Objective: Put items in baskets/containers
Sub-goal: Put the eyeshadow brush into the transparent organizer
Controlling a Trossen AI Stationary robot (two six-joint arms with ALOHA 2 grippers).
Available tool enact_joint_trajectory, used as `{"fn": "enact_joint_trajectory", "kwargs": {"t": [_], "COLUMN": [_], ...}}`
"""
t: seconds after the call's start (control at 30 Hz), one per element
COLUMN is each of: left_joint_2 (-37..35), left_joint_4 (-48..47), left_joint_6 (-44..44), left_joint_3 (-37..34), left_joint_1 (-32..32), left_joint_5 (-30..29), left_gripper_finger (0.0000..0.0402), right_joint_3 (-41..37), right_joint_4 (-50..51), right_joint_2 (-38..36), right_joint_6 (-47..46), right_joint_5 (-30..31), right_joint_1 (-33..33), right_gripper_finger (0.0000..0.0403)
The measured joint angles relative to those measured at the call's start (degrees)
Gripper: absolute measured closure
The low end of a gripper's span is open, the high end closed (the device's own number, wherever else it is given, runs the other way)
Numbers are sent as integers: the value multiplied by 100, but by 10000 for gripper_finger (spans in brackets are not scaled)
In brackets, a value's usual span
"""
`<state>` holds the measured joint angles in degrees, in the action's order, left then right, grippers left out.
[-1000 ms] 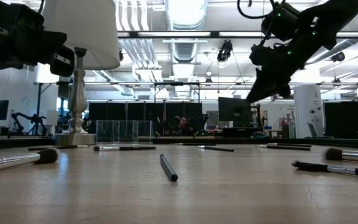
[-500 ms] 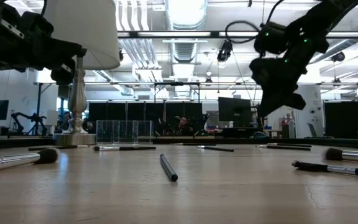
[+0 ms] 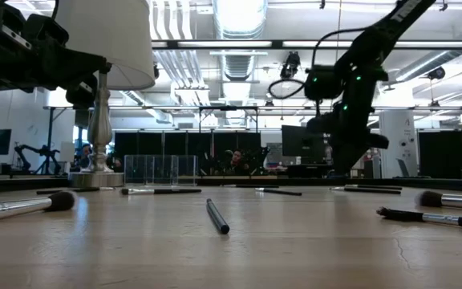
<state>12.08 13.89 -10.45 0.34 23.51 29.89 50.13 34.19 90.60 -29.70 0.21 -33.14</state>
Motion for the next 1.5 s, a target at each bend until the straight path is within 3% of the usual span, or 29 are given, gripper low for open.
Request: {"fn": "enact_joint_trajectory", "kwargs": {"t": [0.17,0.33,0.73,1.13,1.33,1.5], "left_joint_2": [0,2,4,396,746,1125], "left_joint_4": [-1,-45,-118,-267,307,1189], "left_joint_6": [-5,-118,-407,-639,-633,-703], "left_joint_3": [0,0,0,0,0,0], "left_joint_1": [0,0,-2,-111,-617,-1509], "left_joint_5": [0,2,1,-87,-929,-2027], "left_gripper_finger": [402,402,402,402,402,402], "right_joint_3": [301,539,677,228,-659,-1338], "right_joint_4": [38,80,245,-91,-1409,-2346], "right_joint_2": [548,957,1082,-236,-1173,-1873], "right_joint_6": [217,313,366,412,309,182], "right_joint_5": [-34,-14,59,285,301,445], "right_joint_1": [-7,-14,-4,298,706,1140], "right_gripper_finger": [319,313,390,394,394,394]}}
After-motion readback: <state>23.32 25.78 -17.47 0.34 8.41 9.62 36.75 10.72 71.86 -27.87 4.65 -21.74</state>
